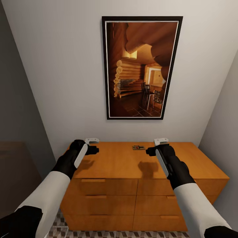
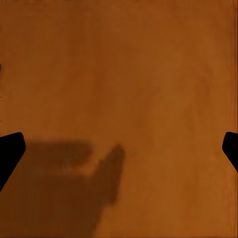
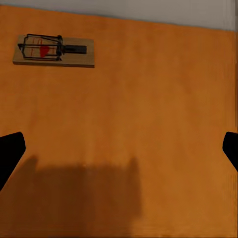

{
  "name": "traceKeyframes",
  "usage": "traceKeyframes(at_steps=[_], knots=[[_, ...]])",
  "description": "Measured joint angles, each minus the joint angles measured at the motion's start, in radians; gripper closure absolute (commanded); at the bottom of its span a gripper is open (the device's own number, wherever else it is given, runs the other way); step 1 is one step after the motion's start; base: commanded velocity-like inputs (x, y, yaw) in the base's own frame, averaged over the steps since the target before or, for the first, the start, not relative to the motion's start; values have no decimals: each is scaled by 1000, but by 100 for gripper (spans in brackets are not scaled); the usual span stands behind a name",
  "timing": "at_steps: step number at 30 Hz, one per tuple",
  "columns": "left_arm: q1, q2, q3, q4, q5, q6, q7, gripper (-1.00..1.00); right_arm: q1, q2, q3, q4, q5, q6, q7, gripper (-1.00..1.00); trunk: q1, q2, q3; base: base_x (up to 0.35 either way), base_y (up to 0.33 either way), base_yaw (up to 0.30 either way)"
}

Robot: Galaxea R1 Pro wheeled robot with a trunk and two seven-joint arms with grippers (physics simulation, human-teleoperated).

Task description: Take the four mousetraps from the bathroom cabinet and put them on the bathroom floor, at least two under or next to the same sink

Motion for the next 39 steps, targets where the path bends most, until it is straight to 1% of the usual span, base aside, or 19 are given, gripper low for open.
traceKeyframes(at_steps=[1,5,11,17,20,27,39], knots=[[0,-1,-1,-21,-2,11,0,-100,0,0,-1,-13,-1,19,-3,-100,0,0,0,0,0,0],[0,-2,-3,-68,-6,29,4,-100,0,-1,-3,-28,-2,39,-14,-100,0,0,0,0,0,0],[0,-2,-4,-91,-8,37,8,-100,0,-2,-5,-34,-4,43,-20,-100,0,0,0,0,0,45],[0,-5,-2,-97,-9,37,22,-100,0,-3,-5,-33,-6,41,-20,-100,0,0,0,16,0,46],[0,-6,-1,-96,-8,35,37,-100,0,-6,-6,-33,-7,39,-20,-100,0,0,0,246,0,6],[-1,-6,-2,-97,-9,32,41,-100,0,-9,-6,-33,-10,38,-20,-100,0,0,0,261,0,2],[0,-5,-4,-88,-9,30,46,-100,0,-14,-6,-21,-15,36,-13,-100,0,0,0,21,0,0]])
